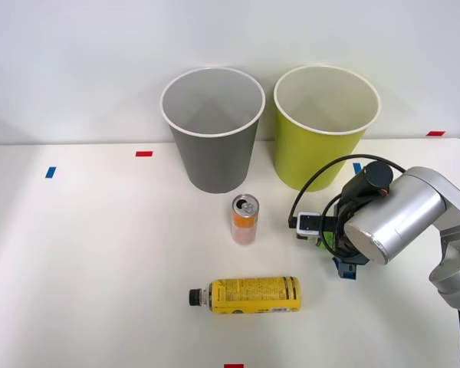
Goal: Put cans in the gray bin, plastic bottles in the light green bin
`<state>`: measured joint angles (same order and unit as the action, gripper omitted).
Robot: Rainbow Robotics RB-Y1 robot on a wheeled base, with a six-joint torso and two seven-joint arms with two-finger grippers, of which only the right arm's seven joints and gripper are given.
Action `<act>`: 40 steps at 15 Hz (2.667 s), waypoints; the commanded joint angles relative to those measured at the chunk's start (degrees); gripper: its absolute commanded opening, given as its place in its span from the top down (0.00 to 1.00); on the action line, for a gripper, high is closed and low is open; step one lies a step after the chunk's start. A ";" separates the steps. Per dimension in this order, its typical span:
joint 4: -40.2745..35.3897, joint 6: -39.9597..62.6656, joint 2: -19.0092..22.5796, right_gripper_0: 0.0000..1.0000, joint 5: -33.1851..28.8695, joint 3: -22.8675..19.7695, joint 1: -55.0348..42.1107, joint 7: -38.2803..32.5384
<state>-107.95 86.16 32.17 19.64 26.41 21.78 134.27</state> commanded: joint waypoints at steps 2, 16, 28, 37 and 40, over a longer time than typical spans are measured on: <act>0.02 -0.02 0.00 1.00 0.14 0.14 0.02 -0.23; -8.51 -3.19 -0.62 1.00 21.58 -11.90 -5.34 -3.31; -15.45 -7.23 -11.16 1.00 62.63 -35.20 -7.72 -6.03; -16.33 -32.46 -16.61 1.00 63.51 -34.84 -7.63 -7.61; -16.24 -38.70 -16.61 1.00 58.50 -34.76 -5.96 -9.81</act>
<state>-124.21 49.19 15.56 79.87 -8.38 15.10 125.52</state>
